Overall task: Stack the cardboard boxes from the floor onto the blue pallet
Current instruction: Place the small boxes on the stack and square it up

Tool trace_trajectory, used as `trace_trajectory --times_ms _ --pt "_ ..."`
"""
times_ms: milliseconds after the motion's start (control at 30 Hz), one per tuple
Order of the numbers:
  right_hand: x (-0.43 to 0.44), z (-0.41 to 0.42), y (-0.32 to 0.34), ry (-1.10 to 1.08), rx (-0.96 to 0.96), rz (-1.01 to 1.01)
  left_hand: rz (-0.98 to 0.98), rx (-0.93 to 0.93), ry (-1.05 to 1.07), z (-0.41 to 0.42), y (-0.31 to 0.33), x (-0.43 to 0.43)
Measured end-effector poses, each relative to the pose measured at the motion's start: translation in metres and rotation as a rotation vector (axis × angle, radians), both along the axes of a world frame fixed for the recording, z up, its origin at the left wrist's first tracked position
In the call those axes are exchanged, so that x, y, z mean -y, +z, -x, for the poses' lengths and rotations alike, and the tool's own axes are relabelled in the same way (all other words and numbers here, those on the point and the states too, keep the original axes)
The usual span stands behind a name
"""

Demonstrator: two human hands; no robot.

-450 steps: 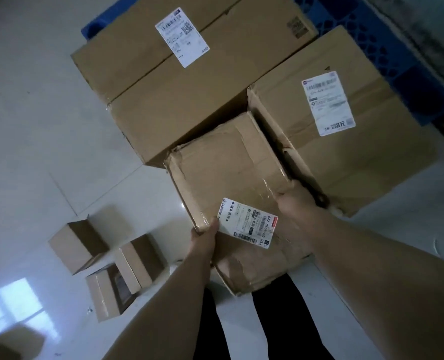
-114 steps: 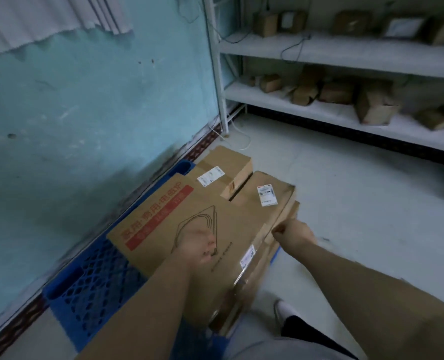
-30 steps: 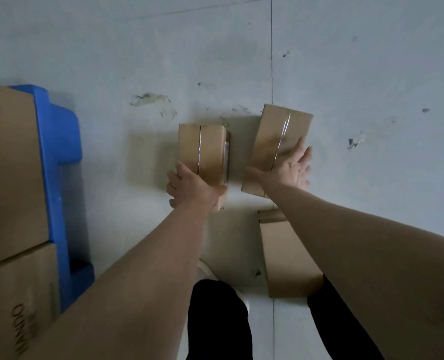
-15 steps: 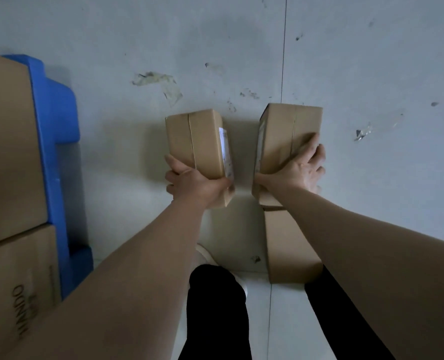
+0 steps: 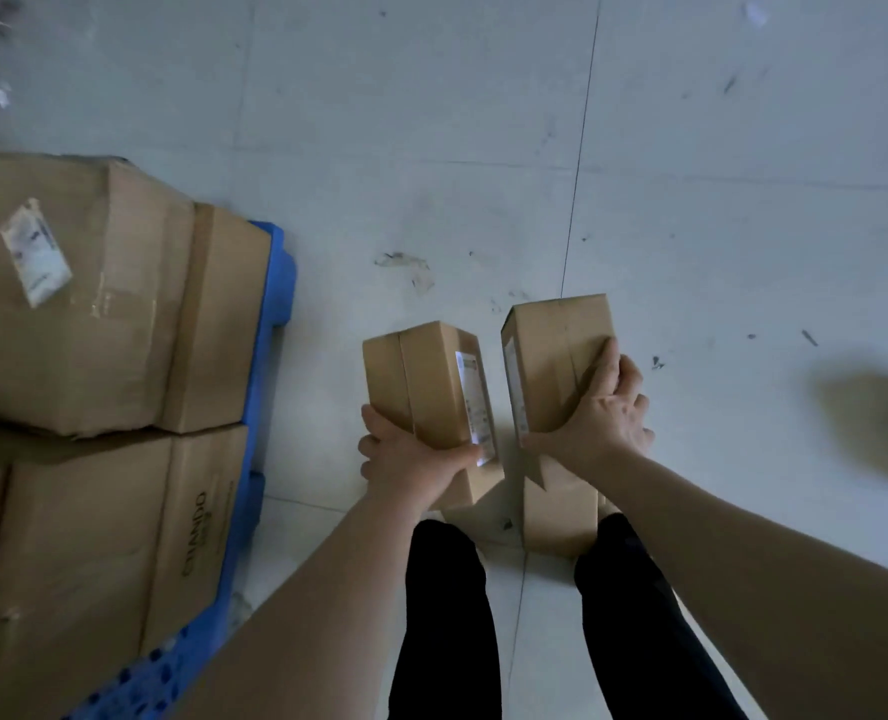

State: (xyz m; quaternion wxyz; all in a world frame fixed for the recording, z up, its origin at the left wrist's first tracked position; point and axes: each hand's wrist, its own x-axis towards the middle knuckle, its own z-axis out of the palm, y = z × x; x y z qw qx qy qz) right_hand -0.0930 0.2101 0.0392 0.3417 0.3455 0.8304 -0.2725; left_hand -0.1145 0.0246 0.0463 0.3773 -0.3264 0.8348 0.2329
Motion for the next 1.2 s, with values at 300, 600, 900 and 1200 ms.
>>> trace_trajectory --times_ms 300,600,900,1200 --pt "0.003 0.027 0.165 0.160 -0.165 -0.009 -0.094 -0.195 0.171 0.006 0.164 0.006" --pt "0.031 0.055 0.297 0.420 -0.352 0.003 -0.093 -0.408 0.365 0.000 0.303 0.040" --pt "0.114 0.116 0.358 0.673 -0.457 -0.002 -0.115 -0.520 0.660 0.008 0.341 0.114" --pt "0.240 0.212 0.373 0.886 -0.369 -0.035 -0.141 -0.413 0.750 0.082 0.325 0.229"
